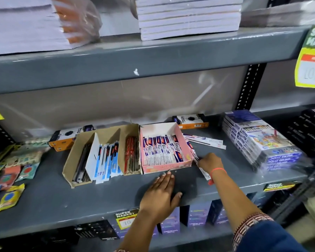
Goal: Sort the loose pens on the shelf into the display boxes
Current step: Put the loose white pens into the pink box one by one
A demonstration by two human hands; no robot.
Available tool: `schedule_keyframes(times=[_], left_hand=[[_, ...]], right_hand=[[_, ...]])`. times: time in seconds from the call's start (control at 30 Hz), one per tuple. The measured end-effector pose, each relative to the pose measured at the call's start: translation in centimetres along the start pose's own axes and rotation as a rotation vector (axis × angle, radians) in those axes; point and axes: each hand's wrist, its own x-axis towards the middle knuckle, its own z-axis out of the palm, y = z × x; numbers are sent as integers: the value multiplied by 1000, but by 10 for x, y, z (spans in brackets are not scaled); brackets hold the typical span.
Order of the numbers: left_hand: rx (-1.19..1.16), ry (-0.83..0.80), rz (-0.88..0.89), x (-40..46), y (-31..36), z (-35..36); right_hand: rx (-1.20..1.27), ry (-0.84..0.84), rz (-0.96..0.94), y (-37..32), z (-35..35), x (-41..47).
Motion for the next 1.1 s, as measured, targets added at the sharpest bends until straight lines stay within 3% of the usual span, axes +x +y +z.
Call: schedule_keyframes(times=[0.13,0.3,0.5,0.83,1.1], left_hand=[[79,-49,88,3,-18,-9],[50,4,73,0,-33,-9],[11,26,67,0,-34,-5],[7,-4,60,-1,-35,-6],[-36,26,61,-3,-32,-12]], right_hand=[[247,53,21,6,-9,1],[796,6,-31,13,-12,-5],[1033,-30,-146,17,-13,-8],[971,-94,-275,-9,-10,-11],[394,-64,-400,-75,45,-14]])
